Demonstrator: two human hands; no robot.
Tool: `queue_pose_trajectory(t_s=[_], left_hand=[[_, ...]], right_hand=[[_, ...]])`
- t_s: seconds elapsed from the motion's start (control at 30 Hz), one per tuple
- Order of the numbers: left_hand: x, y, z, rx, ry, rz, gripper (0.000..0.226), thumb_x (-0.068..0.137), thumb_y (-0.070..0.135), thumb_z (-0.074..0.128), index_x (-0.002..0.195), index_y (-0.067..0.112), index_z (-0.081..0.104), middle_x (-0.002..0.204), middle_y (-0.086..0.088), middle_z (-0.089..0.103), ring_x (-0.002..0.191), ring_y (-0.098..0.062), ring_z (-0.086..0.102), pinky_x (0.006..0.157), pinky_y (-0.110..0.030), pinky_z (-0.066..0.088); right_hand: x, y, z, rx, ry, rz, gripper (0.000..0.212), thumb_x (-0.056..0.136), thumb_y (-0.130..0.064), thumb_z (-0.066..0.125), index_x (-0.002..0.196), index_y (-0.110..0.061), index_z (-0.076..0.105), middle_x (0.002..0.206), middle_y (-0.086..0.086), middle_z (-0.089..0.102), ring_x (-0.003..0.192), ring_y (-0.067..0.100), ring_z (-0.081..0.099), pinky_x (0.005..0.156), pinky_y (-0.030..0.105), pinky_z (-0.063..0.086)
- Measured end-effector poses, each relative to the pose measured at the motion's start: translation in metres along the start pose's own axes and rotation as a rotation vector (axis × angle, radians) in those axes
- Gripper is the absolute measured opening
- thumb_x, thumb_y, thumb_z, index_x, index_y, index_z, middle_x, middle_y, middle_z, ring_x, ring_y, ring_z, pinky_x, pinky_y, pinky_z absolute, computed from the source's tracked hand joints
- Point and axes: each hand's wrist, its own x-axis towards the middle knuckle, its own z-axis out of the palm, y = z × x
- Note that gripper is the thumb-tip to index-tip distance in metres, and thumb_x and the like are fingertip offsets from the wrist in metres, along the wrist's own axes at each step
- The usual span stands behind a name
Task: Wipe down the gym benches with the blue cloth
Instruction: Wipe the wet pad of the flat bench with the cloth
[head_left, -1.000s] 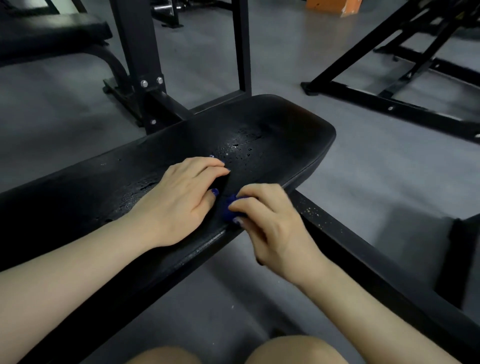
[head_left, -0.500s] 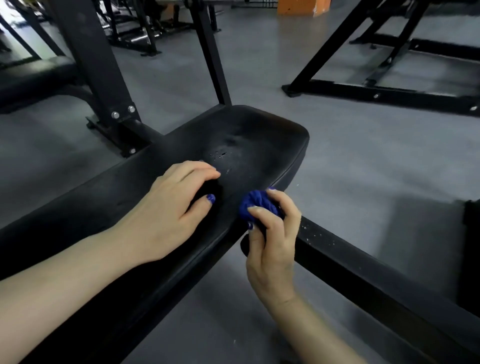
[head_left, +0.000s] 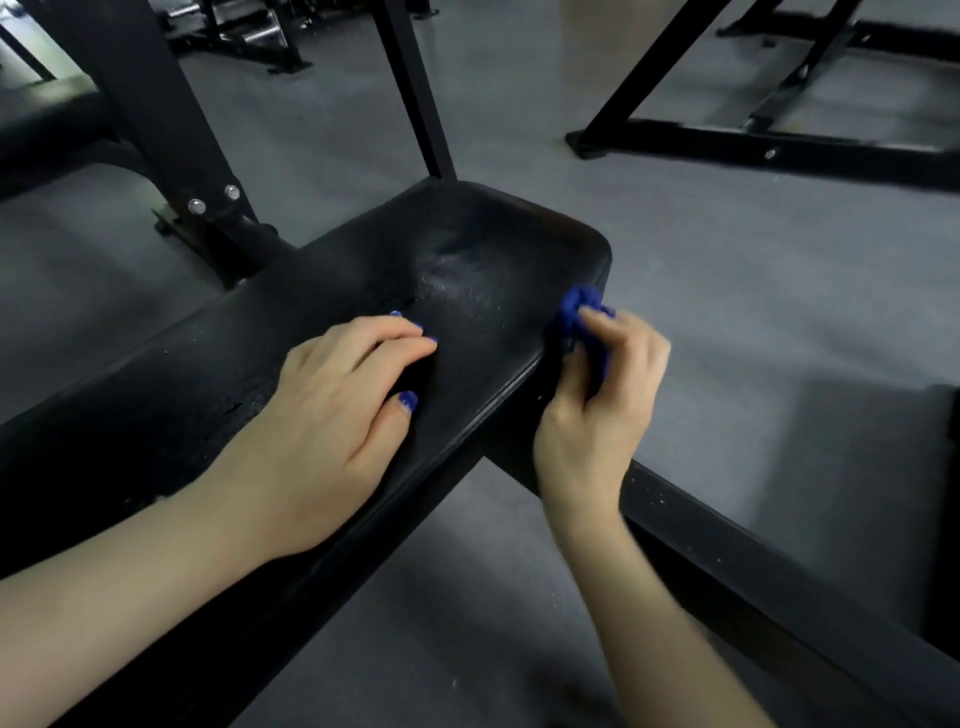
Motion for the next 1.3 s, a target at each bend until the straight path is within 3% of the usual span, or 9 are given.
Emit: queue_pose_trajectory(t_s=[0.1,0.37,0.5,0.63,0.77,0.9,1.0,1.13,1.3], left_hand=[[-0.001,0.001,0.000,-0.006,0.008,-0.002,0.047,0.093,0.030,0.032,0.136,0.022,0.048,0.140,0.016,0.039,0.134,0.001,0.030,0.111,-0.027,0.019],[0.001,0.000,0.001,0.001,0.010,0.002,0.048,0.093,0.030,0.031,0.136,0.021,0.049,0.141,0.013,0.040,0.137,-0.003,0.030,0.113,-0.031,0.020],[0.001,0.001,0.002,0.009,0.009,0.002,0.046,0.093,0.027,0.033,0.136,0.020,0.050,0.141,0.012,0.040,0.137,-0.005,0.031,0.113,-0.033,0.023],[0.000,0.000,0.002,0.020,0.004,-0.005,0.046,0.094,0.027,0.032,0.136,0.020,0.049,0.141,0.011,0.041,0.137,-0.006,0.032,0.113,-0.034,0.023],[0.000,0.002,0.000,0.021,-0.001,-0.005,0.050,0.093,0.030,0.028,0.136,0.018,0.050,0.140,0.008,0.042,0.135,-0.009,0.035,0.112,-0.037,0.027],[-0.001,0.002,0.000,0.018,0.005,-0.007,0.053,0.093,0.032,0.023,0.138,0.019,0.048,0.142,0.008,0.039,0.135,-0.010,0.033,0.113,-0.032,0.023],[-0.001,0.002,0.000,-0.017,0.021,-0.019,0.050,0.094,0.032,0.025,0.137,0.019,0.048,0.141,0.008,0.039,0.133,-0.012,0.036,0.112,-0.033,0.025],[-0.002,0.002,-0.007,-0.105,0.045,-0.040,0.040,0.094,0.019,0.046,0.133,0.014,0.052,0.139,0.003,0.043,0.132,-0.015,0.038,0.111,-0.031,0.026],[-0.016,-0.013,-0.026,-0.092,0.049,-0.087,0.040,0.093,0.015,0.055,0.133,0.013,0.053,0.140,0.000,0.046,0.136,-0.018,0.036,0.109,-0.033,0.027]], right_hand=[[-0.020,-0.002,-0.007,-0.025,-0.027,-0.006,0.024,0.085,0.010,0.055,0.104,-0.003,0.062,0.113,0.007,0.051,0.108,-0.002,0.049,0.093,0.010,0.039],[0.043,0.008,0.011,-0.053,0.074,0.022,0.016,0.089,0.001,0.055,0.101,-0.004,0.063,0.101,0.000,0.054,0.097,0.018,0.057,0.083,0.014,0.043],[0.037,0.006,-0.008,-0.143,-0.040,-0.055,0.019,0.087,0.005,0.057,0.102,-0.005,0.064,0.098,0.002,0.055,0.088,0.007,0.052,0.078,0.013,0.042],[0.096,-0.017,-0.012,-0.189,-0.244,0.166,0.021,0.092,-0.010,0.057,0.107,-0.024,0.053,0.101,-0.006,0.059,0.086,0.018,0.062,0.072,0.027,0.052],[0.106,-0.032,-0.012,-0.450,-0.404,0.047,0.010,0.092,-0.009,0.054,0.094,-0.019,0.055,0.098,0.000,0.054,0.087,0.020,0.055,0.071,0.027,0.041],[0.065,-0.040,-0.022,-0.560,-0.397,-0.110,0.007,0.087,-0.001,0.059,0.092,-0.004,0.063,0.092,0.006,0.051,0.087,0.028,0.051,0.068,0.024,0.030],[0.030,-0.058,-0.029,-0.581,-0.459,-0.192,0.010,0.087,-0.003,0.063,0.096,-0.005,0.066,0.097,0.006,0.054,0.092,0.024,0.050,0.073,0.019,0.030],[-0.001,-0.086,-0.034,-0.596,-0.588,-0.371,0.010,0.083,-0.004,0.069,0.091,-0.008,0.066,0.092,0.004,0.057,0.084,0.023,0.050,0.070,0.023,0.038],[0.003,-0.103,-0.036,-0.499,-0.975,-0.646,0.012,0.082,-0.006,0.067,0.093,-0.010,0.066,0.093,0.005,0.058,0.083,0.024,0.050,0.075,0.030,0.047]])
